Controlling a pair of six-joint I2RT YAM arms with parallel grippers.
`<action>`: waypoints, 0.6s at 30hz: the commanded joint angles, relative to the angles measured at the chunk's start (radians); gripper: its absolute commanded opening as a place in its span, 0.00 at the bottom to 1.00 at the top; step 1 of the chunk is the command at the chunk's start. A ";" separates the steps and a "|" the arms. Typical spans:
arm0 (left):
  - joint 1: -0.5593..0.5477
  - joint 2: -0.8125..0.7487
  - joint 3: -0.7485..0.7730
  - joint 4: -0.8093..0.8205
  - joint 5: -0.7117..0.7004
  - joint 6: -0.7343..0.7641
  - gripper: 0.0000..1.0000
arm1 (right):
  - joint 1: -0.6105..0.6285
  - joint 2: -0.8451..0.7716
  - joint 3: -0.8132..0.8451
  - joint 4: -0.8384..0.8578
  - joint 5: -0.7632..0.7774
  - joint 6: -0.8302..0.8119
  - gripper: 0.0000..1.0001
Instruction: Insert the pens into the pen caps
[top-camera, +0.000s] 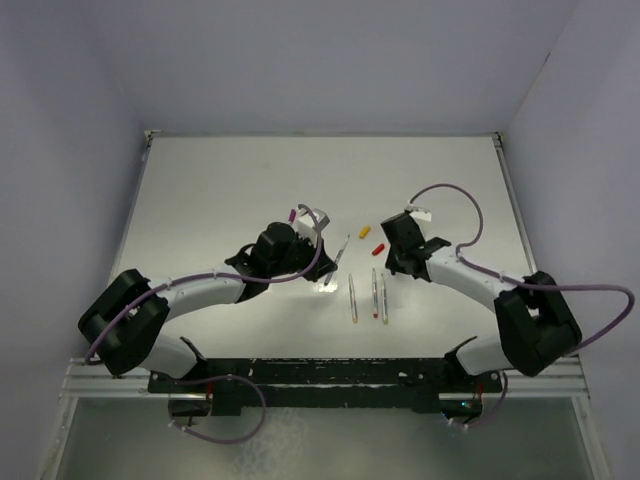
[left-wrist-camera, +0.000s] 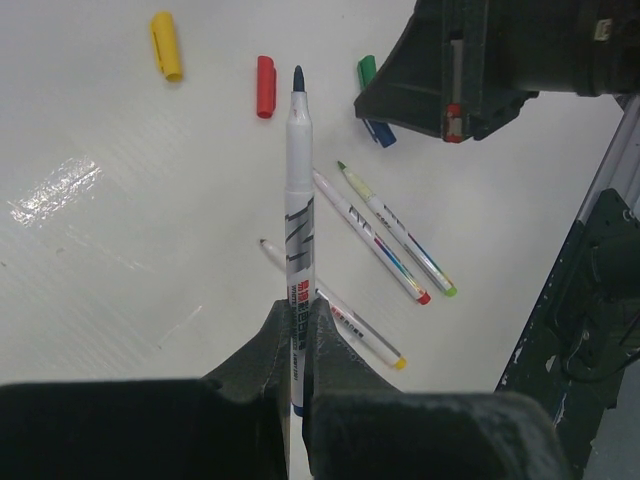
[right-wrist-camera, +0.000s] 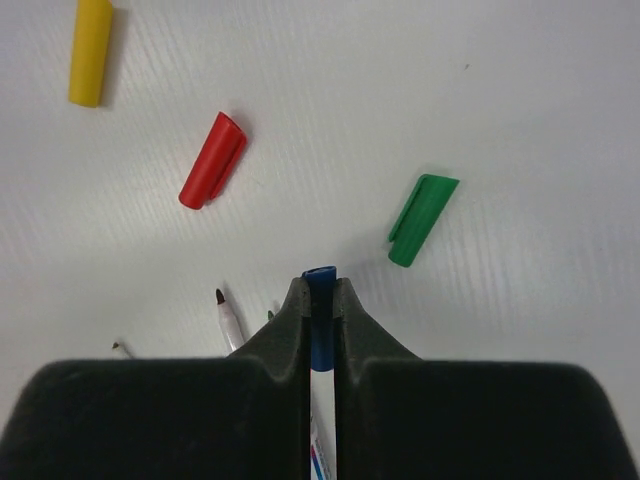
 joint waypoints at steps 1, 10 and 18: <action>0.004 -0.003 0.038 0.063 0.019 0.007 0.00 | 0.004 -0.136 0.076 -0.083 0.078 -0.102 0.00; 0.005 0.066 0.023 0.229 0.145 -0.062 0.00 | 0.004 -0.325 0.063 0.127 0.058 -0.241 0.00; 0.002 0.140 0.033 0.435 0.260 -0.193 0.00 | 0.004 -0.506 -0.158 0.656 -0.128 -0.379 0.00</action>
